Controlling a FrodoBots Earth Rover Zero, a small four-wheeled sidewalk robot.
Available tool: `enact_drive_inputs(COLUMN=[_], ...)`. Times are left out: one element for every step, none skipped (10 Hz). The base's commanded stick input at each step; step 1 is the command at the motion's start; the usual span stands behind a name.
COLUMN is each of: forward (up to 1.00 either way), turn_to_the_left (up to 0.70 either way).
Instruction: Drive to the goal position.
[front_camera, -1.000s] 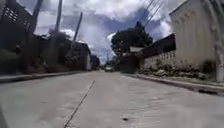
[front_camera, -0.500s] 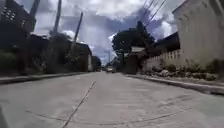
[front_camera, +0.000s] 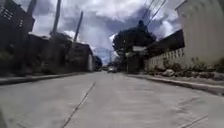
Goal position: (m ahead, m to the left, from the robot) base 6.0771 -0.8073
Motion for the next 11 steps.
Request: enact_drive_inputs(forward=[0.7, 0.7, 0.7, 0.7, 0.7, 0.7, 0.7, 0.7, 0.7, 0.7, 0.7], turn_to_the_left=[0.0, 0.0, 0.0, 0.0, 0.0, 0.0, 0.0, 0.0, 0.0, 0.0, 0.0])
